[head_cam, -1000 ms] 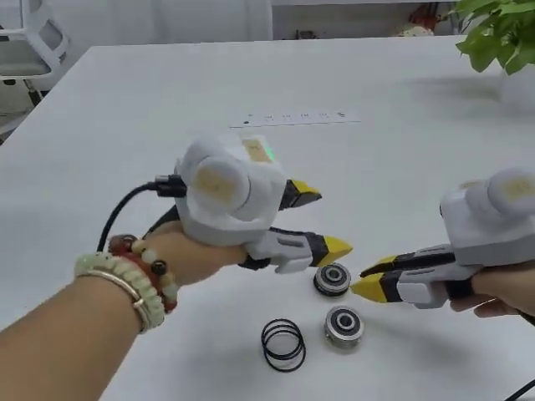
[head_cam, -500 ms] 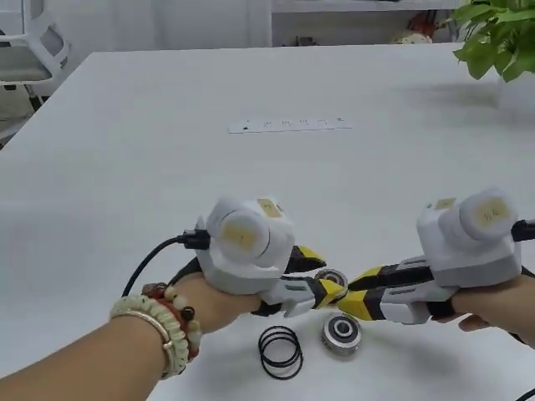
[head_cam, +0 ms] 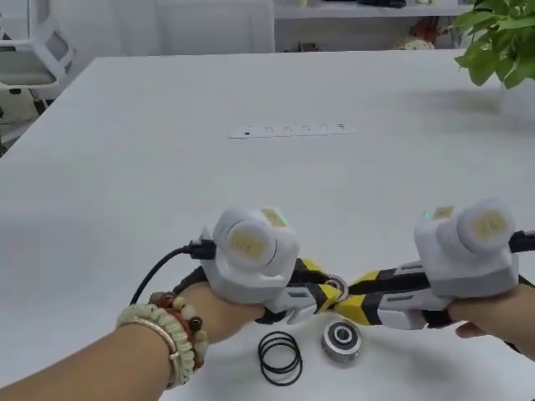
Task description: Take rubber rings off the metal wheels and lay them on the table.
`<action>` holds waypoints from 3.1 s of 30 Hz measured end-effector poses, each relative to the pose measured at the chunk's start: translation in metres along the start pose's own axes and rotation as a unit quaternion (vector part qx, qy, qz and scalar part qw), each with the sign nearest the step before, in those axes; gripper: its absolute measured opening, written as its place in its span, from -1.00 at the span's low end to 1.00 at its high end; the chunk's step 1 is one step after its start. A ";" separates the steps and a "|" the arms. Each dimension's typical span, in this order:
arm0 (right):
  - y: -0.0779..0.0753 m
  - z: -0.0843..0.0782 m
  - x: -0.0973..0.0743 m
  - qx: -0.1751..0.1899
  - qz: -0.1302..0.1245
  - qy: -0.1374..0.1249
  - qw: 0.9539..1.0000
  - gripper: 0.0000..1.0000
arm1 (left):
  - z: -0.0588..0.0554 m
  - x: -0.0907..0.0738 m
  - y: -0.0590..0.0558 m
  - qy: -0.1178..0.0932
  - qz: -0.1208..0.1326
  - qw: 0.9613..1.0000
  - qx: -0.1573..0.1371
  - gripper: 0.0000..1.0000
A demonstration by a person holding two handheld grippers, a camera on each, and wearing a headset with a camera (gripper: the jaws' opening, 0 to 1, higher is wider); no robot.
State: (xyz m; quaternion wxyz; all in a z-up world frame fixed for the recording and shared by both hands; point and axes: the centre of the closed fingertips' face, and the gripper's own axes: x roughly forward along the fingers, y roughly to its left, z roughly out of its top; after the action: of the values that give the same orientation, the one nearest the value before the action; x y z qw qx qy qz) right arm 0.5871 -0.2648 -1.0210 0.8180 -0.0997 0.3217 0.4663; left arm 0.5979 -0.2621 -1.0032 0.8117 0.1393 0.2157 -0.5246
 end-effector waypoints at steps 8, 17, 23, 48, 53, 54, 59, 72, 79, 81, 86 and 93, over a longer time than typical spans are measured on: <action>-0.003 -0.002 0.001 -0.028 -0.014 0.015 0.999 -1.00 | -0.001 -0.003 0.001 -0.002 0.004 1.000 -0.012 -0.72; -0.008 -0.003 0.000 0.031 -0.023 0.019 0.999 -1.00 | -0.002 -0.004 0.000 0.001 0.004 1.000 -0.003 -0.73; -0.009 -0.002 -0.003 0.063 -0.022 0.013 0.998 -1.00 | -0.002 -0.005 -0.001 0.001 0.002 1.000 -0.002 -0.73; 0.003 0.017 -0.009 0.173 -0.001 -0.025 0.985 -1.00 | -0.004 -0.007 0.000 0.013 0.004 1.000 0.015 -0.75; 0.007 0.021 -0.009 0.171 0.003 -0.029 0.985 -1.00 | -0.004 -0.007 0.000 0.012 0.005 1.000 0.014 -0.75; 0.008 0.022 -0.009 0.170 0.005 -0.030 0.985 -1.00 | -0.004 -0.007 0.000 0.012 0.005 1.000 0.015 -0.75; 0.024 0.059 -0.011 0.176 0.051 -0.102 0.978 -1.00 | -0.003 -0.006 0.000 0.010 0.005 1.000 0.014 -0.75; 0.003 0.029 -0.010 0.176 -0.004 -0.045 0.983 -1.00 | 0.001 -0.006 0.000 0.021 0.003 1.000 -0.002 -0.70; 0.002 0.032 -0.014 0.188 -0.003 -0.053 0.981 -1.00 | 0.023 -0.022 -0.005 0.004 -0.023 1.000 0.003 -0.49; 0.001 0.032 -0.016 0.182 -0.008 -0.049 0.982 -1.00 | 0.026 -0.027 -0.012 0.007 -0.040 0.999 -0.020 -0.48; 0.007 0.039 -0.020 0.164 0.000 -0.054 0.985 -1.00 | 0.031 -0.051 -0.021 0.017 -0.057 0.998 0.033 -0.35; 0.015 0.049 -0.022 0.153 0.014 -0.066 0.986 -1.00 | 0.041 -0.097 -0.013 -0.003 -0.040 0.998 0.045 -0.18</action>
State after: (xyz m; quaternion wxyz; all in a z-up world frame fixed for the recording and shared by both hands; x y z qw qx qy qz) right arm 0.5884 -0.2497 -0.9671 0.8366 0.0625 0.3360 0.4281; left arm 0.5599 -0.2087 -0.9196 0.7836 0.1653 0.1952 -0.5662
